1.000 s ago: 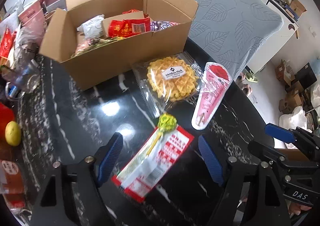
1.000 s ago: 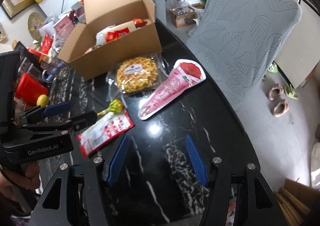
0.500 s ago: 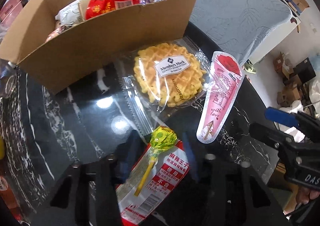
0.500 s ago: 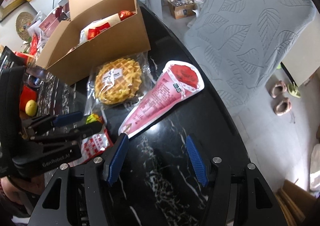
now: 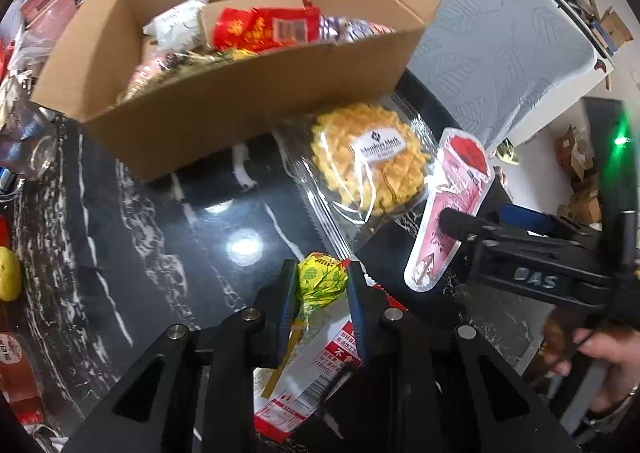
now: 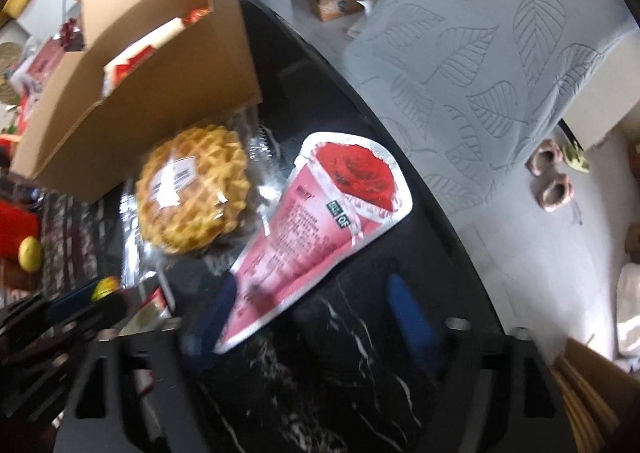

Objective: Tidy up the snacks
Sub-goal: 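Grasp the green lollipop with the left tool while the right tool grasps the pink rose packet, then lift the lollipop with the left tool while the right tool lifts the rose packet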

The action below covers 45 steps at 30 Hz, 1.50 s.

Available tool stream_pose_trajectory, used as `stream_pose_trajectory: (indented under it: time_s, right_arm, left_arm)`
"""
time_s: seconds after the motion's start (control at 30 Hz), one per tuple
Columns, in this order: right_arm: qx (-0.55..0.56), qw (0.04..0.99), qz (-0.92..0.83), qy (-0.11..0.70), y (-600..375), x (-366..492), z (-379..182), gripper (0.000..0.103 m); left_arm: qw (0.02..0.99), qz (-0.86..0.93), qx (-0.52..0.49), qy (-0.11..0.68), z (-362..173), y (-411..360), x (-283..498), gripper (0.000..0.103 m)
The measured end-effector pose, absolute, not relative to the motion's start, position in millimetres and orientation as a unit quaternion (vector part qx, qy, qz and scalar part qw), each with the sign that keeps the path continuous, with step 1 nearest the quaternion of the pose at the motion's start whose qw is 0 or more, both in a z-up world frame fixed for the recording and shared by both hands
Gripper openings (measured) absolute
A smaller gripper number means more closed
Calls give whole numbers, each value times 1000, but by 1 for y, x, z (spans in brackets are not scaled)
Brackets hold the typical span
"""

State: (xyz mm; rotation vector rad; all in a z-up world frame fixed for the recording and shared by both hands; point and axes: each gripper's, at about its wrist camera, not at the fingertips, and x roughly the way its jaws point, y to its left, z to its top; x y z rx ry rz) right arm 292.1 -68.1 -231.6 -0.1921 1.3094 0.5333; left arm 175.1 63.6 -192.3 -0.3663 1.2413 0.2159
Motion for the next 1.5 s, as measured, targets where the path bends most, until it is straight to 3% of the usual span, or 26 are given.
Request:
stream_pose_trajectory:
  time_s: [0.17,0.43,0.5,0.7,0.77,0.8,1.07,1.5]
  right_arm:
    - [-118,766,244,583,-51,291,-236,103]
    - [-165,782,227,556,-49,291,-241,102]
    - [-163,786,228,552,-54,294,-240,98]
    - [-165,791,238,539,-66,300,-235,73]
    - [-166,794,246,530,-70,302,-233,49]
    - [-167,795,249,527,-72,302,-232,44]
    - [-166,796,265,518,-77,299,-225,18]
    - [-138,796,268,525,-111,274,-209,17]
  left_arm:
    - [795,108,-176,571,-183,70,171,25]
    - [795,102,-174,572,-189,60,182,25]
    - [796,98,-174,572,-188,60,185,25]
    - [798,92,-174,569,-186,57,190,25]
    - [799,91,-174,568,-185,56,192,25]
    - [800,90,-174,567,-185,56,192,25]
    - [805,90,-171,561,-176,51,196,25]
    - [818,75,-155,549,-152,30,181,25]
